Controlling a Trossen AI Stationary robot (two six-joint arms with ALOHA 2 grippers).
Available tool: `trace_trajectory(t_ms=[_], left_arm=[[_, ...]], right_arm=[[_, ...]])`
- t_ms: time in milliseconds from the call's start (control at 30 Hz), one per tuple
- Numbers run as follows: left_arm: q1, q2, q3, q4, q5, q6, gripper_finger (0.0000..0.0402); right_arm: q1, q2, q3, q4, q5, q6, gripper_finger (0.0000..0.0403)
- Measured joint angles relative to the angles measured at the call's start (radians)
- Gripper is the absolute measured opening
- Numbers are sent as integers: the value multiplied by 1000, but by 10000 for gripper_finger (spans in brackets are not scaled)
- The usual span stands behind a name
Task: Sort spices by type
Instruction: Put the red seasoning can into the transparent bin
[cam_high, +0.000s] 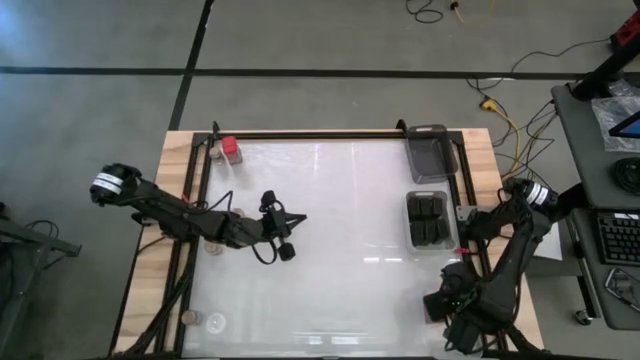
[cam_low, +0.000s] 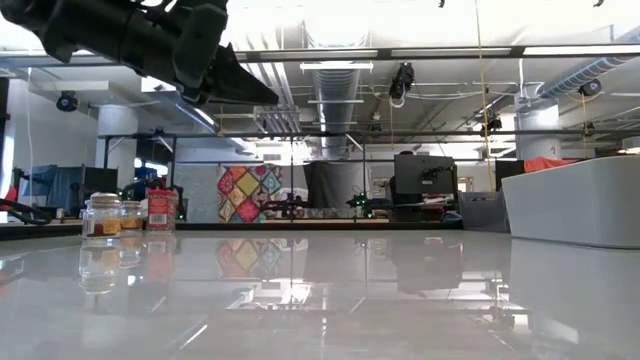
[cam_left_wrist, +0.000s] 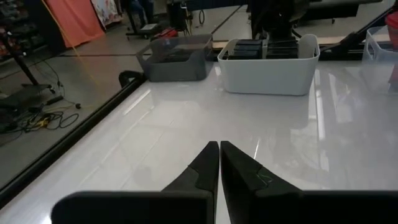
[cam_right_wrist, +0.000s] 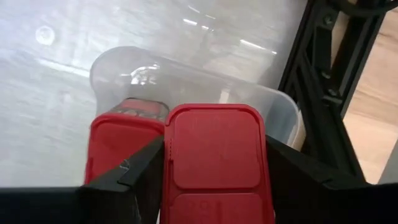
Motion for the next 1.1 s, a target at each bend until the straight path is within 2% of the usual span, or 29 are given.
trace_trajectory(t_ms=[467,733,933,1100], left_arm=[[0,-3,1,-6,1,1,0],[0,-3,36,-63,1,1,0],[-1,-3,53,-80,3,1,0],[0,-8,69,-82,126,17,0]], right_arm=[[0,3,-123,108,-21,-2,225],[2,2,-119,110,-45,-8,228],[2,0,-100,108,-51,-12,256],[2,-4,-80,86,-52,-21,281]])
